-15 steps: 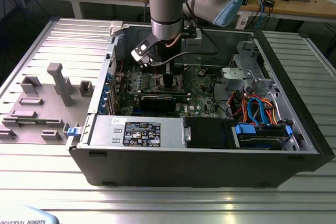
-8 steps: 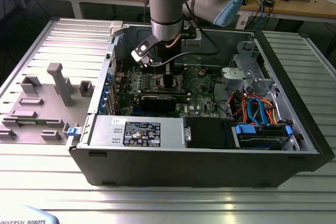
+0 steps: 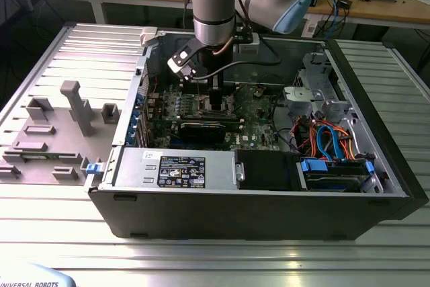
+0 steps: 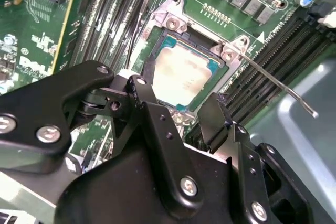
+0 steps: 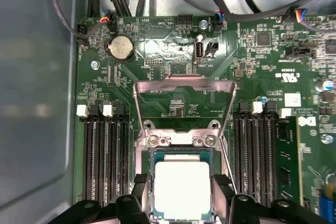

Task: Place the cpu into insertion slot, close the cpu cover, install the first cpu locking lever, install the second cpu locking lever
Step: 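Place the cpu into insertion slot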

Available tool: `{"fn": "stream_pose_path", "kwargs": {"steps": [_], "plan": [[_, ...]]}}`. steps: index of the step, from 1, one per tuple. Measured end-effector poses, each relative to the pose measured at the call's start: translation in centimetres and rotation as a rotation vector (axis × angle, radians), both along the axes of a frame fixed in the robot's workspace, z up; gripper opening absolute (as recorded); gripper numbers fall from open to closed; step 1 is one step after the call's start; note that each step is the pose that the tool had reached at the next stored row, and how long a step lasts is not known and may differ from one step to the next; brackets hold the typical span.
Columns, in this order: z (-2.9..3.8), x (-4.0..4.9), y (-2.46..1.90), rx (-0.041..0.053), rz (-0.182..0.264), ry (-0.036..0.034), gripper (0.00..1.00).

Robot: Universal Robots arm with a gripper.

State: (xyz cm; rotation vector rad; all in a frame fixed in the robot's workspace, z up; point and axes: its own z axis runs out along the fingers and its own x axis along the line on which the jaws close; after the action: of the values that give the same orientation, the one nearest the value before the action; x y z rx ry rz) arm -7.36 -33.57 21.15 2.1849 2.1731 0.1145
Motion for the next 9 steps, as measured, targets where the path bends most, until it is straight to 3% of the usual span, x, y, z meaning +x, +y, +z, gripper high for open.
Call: {"fn": "stream_pose_path", "kwargs": {"steps": [5, 9], "plan": [[0.01, 0.0, -0.01, -0.0003, 0.0, 0.0004, 0.6], [-0.36, -0.04, -0.01, -0.0004, -0.001, 0.0005, 0.6]]}}
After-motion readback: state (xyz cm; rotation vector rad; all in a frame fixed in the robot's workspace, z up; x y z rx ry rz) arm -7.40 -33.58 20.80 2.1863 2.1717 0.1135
